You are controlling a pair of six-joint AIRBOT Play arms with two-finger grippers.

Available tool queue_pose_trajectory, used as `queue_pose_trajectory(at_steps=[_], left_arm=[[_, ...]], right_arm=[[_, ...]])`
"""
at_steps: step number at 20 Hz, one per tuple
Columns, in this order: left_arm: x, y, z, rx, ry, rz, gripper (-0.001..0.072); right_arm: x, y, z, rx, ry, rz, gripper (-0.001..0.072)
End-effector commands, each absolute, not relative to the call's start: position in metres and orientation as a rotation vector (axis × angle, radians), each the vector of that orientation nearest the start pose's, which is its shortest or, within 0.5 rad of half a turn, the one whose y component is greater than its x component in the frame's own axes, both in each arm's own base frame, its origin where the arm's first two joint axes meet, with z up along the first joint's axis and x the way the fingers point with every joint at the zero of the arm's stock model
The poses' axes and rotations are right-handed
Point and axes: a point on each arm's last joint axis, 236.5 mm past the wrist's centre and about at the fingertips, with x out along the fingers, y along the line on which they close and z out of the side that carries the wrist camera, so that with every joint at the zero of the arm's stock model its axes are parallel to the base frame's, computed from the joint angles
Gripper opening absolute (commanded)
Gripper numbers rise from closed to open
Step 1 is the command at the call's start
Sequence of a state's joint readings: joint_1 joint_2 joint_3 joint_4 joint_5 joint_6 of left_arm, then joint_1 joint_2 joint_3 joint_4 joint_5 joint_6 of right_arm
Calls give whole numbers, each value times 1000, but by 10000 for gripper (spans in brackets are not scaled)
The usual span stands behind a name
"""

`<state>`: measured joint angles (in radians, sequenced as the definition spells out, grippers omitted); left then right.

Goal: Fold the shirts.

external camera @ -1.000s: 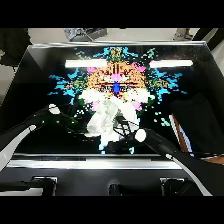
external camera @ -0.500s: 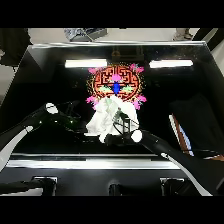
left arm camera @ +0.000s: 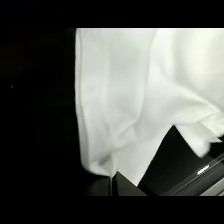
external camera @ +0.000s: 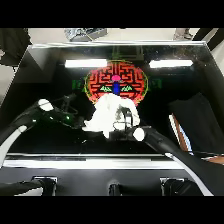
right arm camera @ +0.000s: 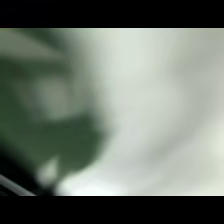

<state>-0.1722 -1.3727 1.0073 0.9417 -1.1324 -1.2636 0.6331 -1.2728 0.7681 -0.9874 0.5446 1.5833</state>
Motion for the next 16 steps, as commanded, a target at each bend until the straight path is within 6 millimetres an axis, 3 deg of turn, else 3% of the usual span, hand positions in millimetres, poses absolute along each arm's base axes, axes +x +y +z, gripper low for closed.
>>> queue_pose_trajectory(at_steps=[1,3,5,7,9,10,12,14,16], left_arm=[[382,-157,61,-189,1080,-560,23],[407,-125,168,-147,800,-489,23],[408,-82,282,-152,524,-370,23],[382,-41,380,-184,281,-256,23],[343,-17,449,-236,99,-172,23],[322,-14,473,-250,28,-153,23],[289,-17,500,-223,-65,-141,23],[264,-14,513,-181,-118,-104,23],[248,-5,525,-170,-166,-52,23]], right_arm=[[316,223,12,-175,1014,568,47],[342,145,104,-339,848,388,47],[343,74,222,-359,595,188,47],[309,26,333,-313,316,52,47],[259,-3,406,-267,110,-25,47],[235,-11,431,-248,28,-40,47],[202,-19,457,-227,-62,-51,47],[185,-25,459,-225,-64,-61,47],[182,-30,440,-217,20,-67,47]])
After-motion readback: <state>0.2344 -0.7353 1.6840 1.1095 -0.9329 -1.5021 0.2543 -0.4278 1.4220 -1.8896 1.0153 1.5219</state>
